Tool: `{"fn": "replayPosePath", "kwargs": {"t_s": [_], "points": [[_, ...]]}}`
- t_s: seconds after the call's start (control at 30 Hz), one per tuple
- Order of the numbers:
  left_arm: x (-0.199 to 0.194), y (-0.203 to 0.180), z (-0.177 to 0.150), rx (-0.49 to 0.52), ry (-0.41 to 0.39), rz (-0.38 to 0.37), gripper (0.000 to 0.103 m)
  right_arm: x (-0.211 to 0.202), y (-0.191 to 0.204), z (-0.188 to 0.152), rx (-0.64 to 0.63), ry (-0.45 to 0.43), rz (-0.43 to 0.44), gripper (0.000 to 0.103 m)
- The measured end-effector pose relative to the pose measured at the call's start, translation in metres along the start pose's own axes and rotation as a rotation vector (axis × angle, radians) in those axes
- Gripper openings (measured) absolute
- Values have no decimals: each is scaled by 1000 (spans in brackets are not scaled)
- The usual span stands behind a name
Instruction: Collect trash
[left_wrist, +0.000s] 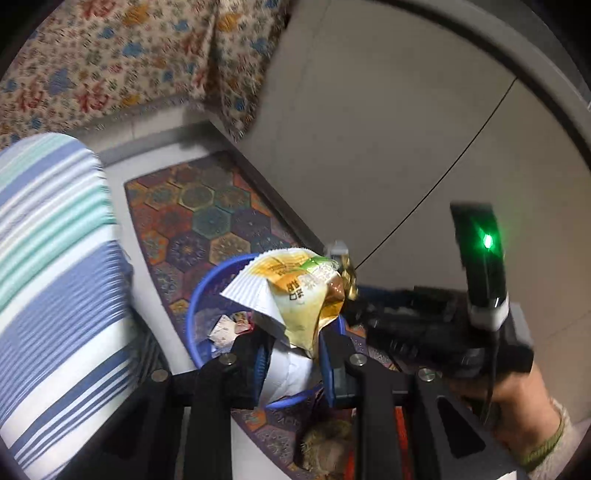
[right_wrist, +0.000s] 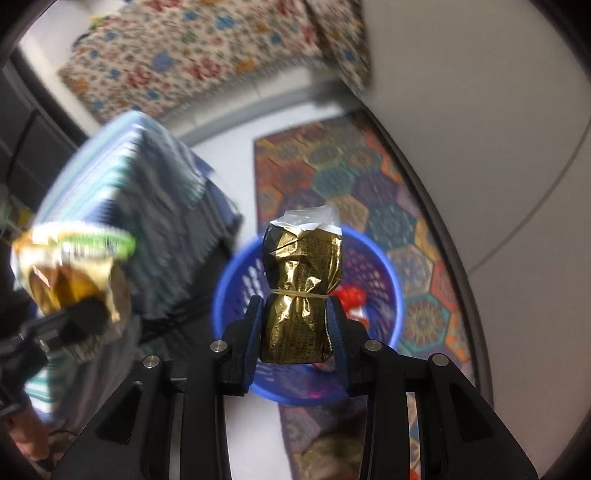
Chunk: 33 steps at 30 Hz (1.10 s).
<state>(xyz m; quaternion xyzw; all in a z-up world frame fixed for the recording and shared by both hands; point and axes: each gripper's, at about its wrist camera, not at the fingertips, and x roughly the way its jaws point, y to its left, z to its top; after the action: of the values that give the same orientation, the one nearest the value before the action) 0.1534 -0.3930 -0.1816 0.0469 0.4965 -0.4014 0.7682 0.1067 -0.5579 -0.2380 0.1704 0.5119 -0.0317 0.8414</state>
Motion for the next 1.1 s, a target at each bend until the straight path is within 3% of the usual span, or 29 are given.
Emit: {"fn": "replayPosePath", "kwargs": {"t_s": [0.27, 0.37, 0.4, 0.43, 0.47, 0.5, 0.67, 0.8, 0.9, 1.03, 1.1], "points": [[63, 1, 13, 22, 53, 6, 25, 48, -36, -21, 79, 40, 8, 35], [81, 2, 16, 10, 70, -2, 26, 59, -41, -27, 92, 30, 22, 43], [85, 4, 16, 4, 74, -9, 32, 63, -43, -28, 101, 21, 26, 53], [89, 6, 19, 0, 78, -16, 41, 64, -47, -31, 117, 8, 33, 71], [92, 7, 20, -6, 68, -8, 65, 65, -50, -33, 131, -4, 36, 78], [91, 8, 21, -11, 47, 6, 76, 65, -54, -36, 145, -18, 28, 85], [75, 8, 28, 16, -18, 69, 80, 48, -70, -38, 196, -60, -64, 102], [52, 2, 30, 8, -37, 113, 87, 17, -74, -28, 241, -113, -114, 103], [28, -6, 25, 18, -8, 132, 93, -15, -69, -18, 252, -146, -140, 103], [-12, -22, 10, 61, -79, 201, 93, -62, -51, -16, 186, -172, -208, 103], [-41, -37, -2, 105, -131, 246, 93, -88, -41, -23, 157, -196, -198, 103]]}}
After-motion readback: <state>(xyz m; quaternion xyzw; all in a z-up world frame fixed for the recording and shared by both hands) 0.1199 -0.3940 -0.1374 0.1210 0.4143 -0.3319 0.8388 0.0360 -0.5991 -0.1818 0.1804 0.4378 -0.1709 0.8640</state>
